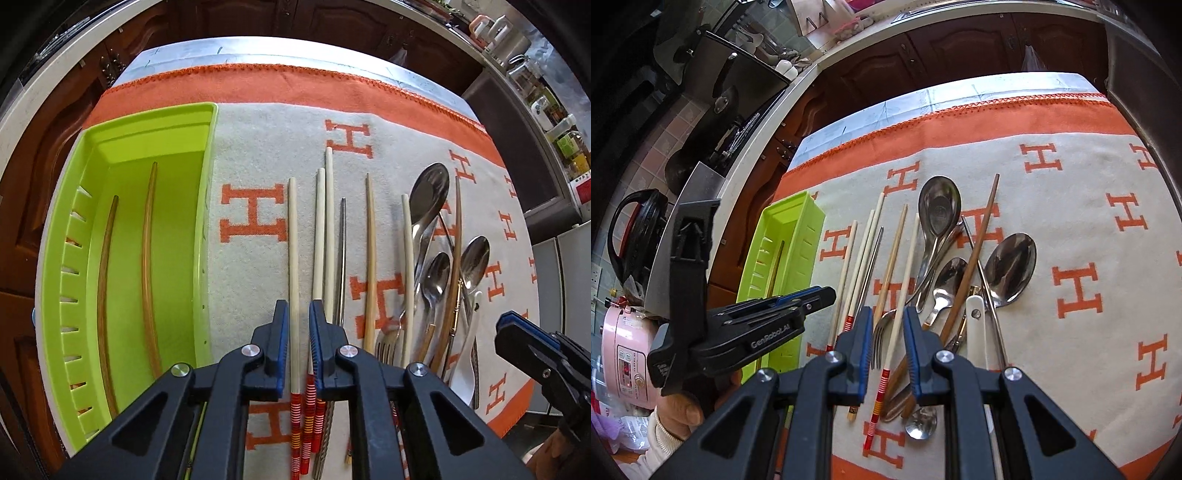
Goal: Organize utensils
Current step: 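Grasp a red-striped chopstick with the left gripper while the right grasps another, then lower the red-striped chopstick into the green tray and open the left gripper, then carry the red-striped chopstick into the green tray and open the right gripper, then grasp a red-striped chopstick with the left gripper while the right grasps another chopstick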
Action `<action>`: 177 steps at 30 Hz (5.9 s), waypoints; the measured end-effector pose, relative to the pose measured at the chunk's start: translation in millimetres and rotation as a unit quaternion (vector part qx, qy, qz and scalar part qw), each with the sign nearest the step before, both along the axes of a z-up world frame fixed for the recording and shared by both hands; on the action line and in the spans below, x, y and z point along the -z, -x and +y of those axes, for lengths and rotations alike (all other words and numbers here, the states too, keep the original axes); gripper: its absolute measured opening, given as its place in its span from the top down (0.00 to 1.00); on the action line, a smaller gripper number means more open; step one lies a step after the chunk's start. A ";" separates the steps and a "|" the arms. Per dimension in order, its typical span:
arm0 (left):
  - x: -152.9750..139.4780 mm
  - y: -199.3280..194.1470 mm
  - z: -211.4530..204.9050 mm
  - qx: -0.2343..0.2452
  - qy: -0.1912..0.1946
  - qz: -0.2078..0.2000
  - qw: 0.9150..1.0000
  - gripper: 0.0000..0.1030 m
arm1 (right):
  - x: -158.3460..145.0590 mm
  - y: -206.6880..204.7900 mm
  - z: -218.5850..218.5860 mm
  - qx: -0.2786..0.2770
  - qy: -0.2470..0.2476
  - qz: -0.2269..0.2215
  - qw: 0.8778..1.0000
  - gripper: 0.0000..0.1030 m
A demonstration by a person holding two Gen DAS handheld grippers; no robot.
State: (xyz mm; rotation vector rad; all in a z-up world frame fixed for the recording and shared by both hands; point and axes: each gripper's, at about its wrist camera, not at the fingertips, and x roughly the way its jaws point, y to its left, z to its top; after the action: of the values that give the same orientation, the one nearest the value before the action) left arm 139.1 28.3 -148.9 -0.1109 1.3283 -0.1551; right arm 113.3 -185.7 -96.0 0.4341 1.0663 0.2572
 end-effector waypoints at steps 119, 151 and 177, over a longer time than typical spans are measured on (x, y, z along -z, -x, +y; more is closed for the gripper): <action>-89.3 102.2 183.6 -0.182 -0.073 -0.173 0.965 0.25 | -19.2 -80.4 163.6 -0.085 0.002 0.071 0.994 0.94; -74.1 68.8 -5.2 0.022 -0.069 -0.163 0.984 0.26 | -4.0 5.0 15.6 -0.015 0.055 -0.011 0.998 0.93; 2.8 24.2 -38.2 0.055 -0.055 -0.048 0.996 0.81 | 44.4 16.3 -27.4 -0.002 -0.010 0.013 1.000 0.93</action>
State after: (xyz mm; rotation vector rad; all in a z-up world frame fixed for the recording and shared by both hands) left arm 115.0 -10.0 -151.7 0.0630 1.2447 -0.1781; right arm 97.0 -213.0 -140.3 0.4542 1.0909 0.2652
